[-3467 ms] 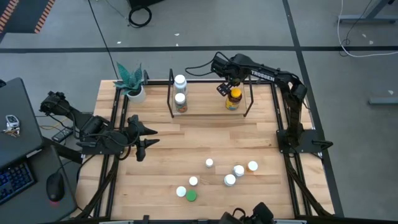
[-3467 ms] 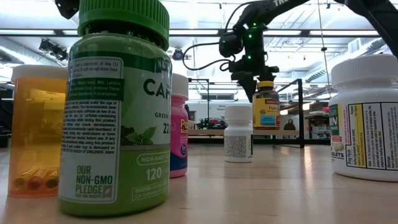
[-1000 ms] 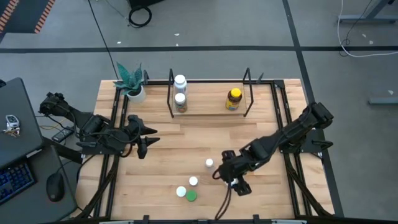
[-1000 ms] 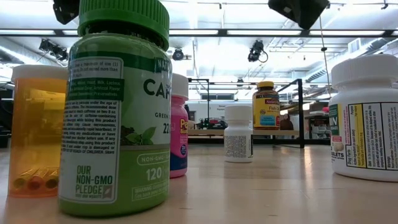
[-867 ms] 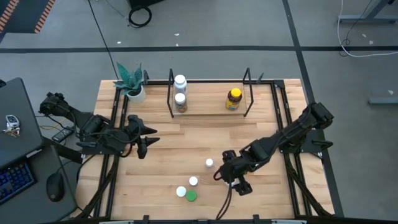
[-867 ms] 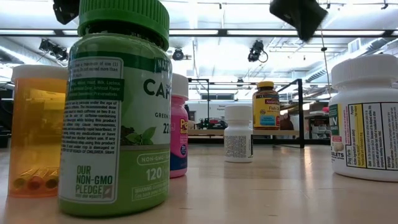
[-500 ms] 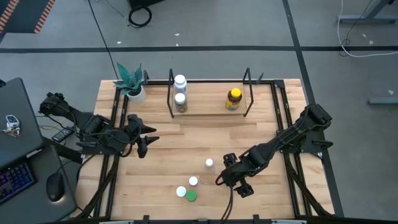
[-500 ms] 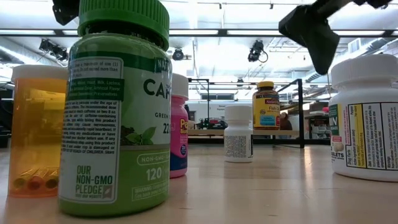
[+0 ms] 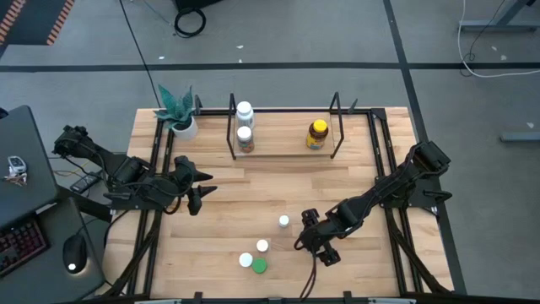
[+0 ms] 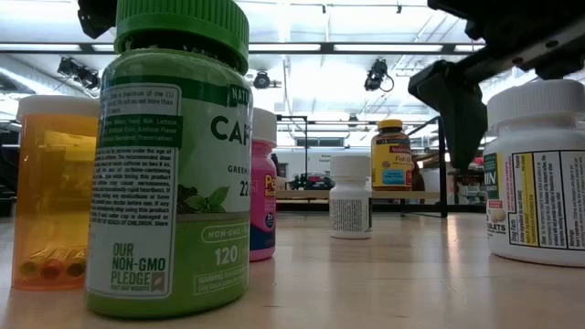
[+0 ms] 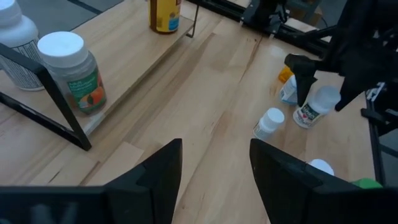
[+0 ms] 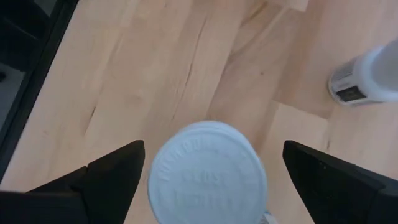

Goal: Pick and place medicine bottles onto shelf by color
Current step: Put the large white pill bottle on the shelf

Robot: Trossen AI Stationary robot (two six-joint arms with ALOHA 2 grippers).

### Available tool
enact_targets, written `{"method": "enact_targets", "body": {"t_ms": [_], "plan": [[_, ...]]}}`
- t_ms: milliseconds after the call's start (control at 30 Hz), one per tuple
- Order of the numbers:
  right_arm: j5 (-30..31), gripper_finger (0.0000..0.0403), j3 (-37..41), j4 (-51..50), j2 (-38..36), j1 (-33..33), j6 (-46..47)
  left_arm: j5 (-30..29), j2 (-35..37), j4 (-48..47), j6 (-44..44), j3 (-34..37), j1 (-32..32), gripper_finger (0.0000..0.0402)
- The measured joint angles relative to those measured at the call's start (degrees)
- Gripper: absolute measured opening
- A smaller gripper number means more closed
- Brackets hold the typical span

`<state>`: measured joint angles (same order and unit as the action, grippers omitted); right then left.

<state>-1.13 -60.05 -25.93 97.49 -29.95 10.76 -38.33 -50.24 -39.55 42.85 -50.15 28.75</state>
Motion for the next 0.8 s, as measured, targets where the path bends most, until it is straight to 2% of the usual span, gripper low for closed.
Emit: {"method": "enact_targets", "body": {"t_ms": [200,667,800], "plan": [[0.0,0.0369,1.0,0.6,0.0,0.0,-0.9,0.0,0.0,-0.1,0.1,0.0,0.0,0.0197],[0.0,0.0262,1.0,0.7,0.0,0.0,-3.0,0.0,0.0,-0.1,0.0,0.0,0.0,0.0195],[0.0,0.0241,1.0,0.7,0.0,0.0,-3.0,0.0,0.0,-0.1,0.0,0.0,0.0,0.0193]]}}
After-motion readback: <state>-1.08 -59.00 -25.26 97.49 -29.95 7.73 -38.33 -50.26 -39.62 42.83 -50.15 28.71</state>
